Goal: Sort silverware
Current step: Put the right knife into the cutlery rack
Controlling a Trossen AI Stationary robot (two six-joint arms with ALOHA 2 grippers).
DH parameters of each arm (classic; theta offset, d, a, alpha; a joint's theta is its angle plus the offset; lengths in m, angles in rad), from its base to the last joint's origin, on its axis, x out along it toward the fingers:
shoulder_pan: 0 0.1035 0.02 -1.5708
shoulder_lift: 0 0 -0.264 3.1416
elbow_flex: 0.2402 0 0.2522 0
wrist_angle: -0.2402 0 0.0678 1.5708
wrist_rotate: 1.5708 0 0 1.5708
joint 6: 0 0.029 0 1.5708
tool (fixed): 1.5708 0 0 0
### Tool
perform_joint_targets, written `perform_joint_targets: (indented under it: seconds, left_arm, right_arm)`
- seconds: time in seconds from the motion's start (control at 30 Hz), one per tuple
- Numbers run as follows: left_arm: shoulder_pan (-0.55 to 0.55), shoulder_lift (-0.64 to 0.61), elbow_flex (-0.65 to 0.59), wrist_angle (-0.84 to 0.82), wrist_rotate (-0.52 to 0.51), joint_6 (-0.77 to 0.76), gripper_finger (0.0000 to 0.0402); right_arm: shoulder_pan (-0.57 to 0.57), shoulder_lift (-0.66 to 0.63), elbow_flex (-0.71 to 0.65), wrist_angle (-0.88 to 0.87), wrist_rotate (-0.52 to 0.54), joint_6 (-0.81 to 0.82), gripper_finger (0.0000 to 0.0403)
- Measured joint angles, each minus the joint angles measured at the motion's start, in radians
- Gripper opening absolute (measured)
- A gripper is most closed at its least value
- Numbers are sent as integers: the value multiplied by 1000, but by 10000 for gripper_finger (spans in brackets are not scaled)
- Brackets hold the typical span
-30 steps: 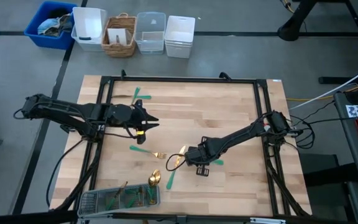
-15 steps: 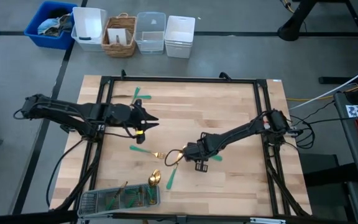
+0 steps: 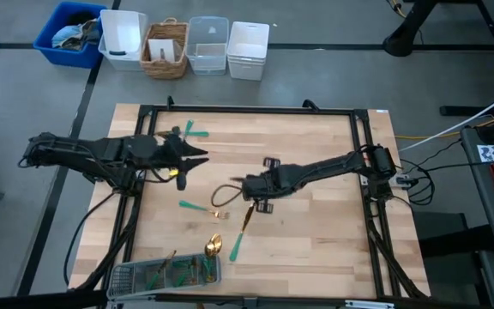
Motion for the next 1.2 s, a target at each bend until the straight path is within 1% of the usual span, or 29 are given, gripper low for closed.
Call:
perform_joint_targets:
  seconds: [0.17,0.33,0.47,0.57,0.67,0.87,1.07,1.2]
  left_arm:
    - [0,-61,0,0,-54,-13,90]
    - [0,-93,0,0,-132,-10,90]
    - [0,-98,0,0,-211,17,90]
    - [2,-97,0,8,-280,18,90]
    - [11,-97,0,22,-301,18,90]
    - [47,-96,0,32,-301,18,90]
    - [67,-89,0,32,-301,20,90]
    - [67,-68,0,33,-270,124,90]
  right_arm:
    - [-32,0,93,2,201,-103,41]
    - [-59,0,173,28,402,-191,41]
    - [-80,-1,224,61,529,-242,41]
    - [-92,-1,253,101,599,-287,41]
    - [-98,-2,270,174,629,-337,41]
    - [-96,-2,277,386,630,-494,41]
    - [-96,-2,277,530,629,-563,41]
    - [-96,-2,277,598,614,-580,41]
